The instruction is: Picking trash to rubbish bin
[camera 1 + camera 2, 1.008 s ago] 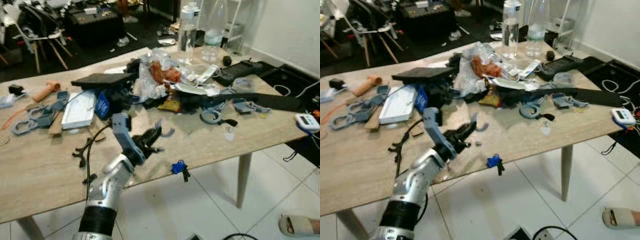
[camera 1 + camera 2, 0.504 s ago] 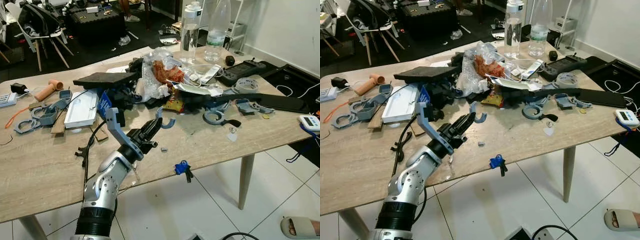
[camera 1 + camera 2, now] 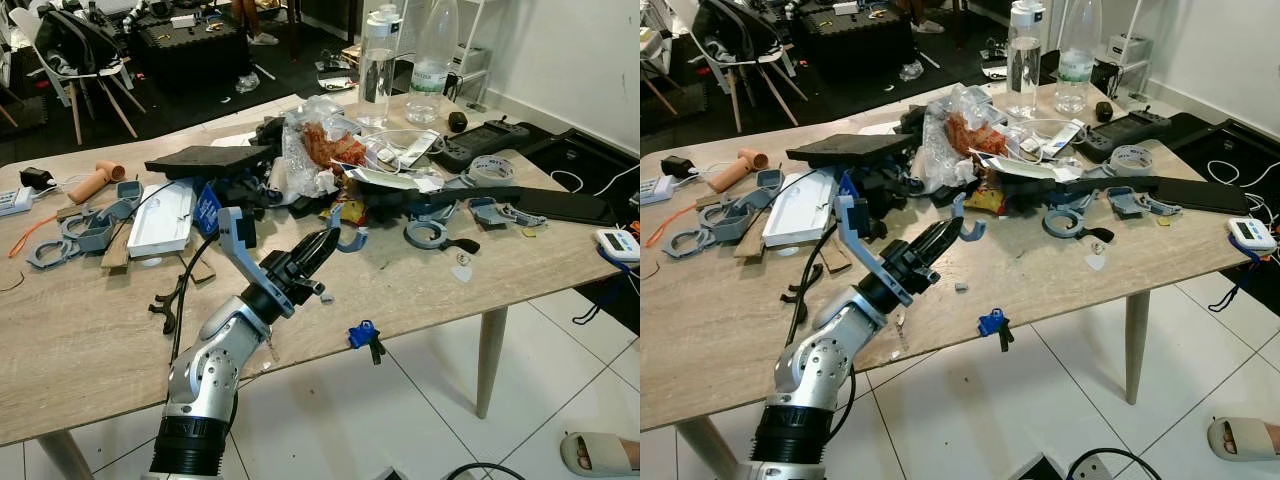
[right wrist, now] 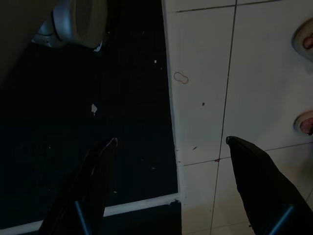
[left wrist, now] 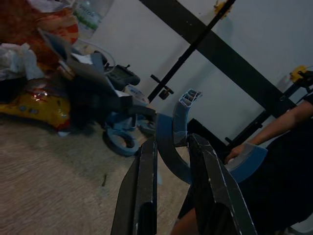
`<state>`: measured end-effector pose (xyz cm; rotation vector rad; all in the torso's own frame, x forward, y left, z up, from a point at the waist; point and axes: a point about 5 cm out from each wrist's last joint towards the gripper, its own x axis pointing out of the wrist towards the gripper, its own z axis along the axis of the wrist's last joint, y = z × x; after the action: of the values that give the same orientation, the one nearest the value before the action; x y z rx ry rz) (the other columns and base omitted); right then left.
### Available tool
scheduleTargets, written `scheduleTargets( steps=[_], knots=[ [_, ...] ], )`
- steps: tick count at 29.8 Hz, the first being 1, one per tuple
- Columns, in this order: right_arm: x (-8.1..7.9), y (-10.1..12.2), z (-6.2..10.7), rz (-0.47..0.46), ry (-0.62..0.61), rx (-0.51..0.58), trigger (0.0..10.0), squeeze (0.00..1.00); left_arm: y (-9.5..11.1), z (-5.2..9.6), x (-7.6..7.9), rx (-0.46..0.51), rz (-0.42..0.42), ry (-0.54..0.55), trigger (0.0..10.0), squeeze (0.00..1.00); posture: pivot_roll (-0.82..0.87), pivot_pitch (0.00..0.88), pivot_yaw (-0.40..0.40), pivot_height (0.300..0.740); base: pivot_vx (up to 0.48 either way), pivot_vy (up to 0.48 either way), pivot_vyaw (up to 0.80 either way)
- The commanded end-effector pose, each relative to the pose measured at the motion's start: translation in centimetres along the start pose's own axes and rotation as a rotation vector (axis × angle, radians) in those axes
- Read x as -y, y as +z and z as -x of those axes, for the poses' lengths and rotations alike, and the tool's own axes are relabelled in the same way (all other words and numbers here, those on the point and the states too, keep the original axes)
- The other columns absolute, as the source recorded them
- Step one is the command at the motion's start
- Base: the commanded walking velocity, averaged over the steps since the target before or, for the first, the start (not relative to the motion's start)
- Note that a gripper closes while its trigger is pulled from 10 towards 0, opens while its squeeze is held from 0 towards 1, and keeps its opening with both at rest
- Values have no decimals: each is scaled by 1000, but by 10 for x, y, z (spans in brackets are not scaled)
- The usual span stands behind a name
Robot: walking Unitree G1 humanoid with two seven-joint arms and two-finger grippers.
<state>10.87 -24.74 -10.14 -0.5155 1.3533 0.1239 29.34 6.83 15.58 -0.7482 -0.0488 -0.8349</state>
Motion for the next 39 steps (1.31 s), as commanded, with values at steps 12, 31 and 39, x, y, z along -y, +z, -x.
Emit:
scheduleTargets(
  steps=[12,31,39],
  knots=[
    [-3,6,0,21,12,5,10000,0,-21,10,-5,-71,-37,59,10000,0,-95,23,55,740,-95,0,0],
    [-1,8,0,24,11,8,10000,0,-23,12,-3,-81,-58,40,10000,0,-88,26,58,740,-437,0,0],
    [-7,11,0,20,17,14,10000,0,-25,18,-6,-98,-67,44,10000,0,-86,26,61,740,-449,0,0]
  ],
)
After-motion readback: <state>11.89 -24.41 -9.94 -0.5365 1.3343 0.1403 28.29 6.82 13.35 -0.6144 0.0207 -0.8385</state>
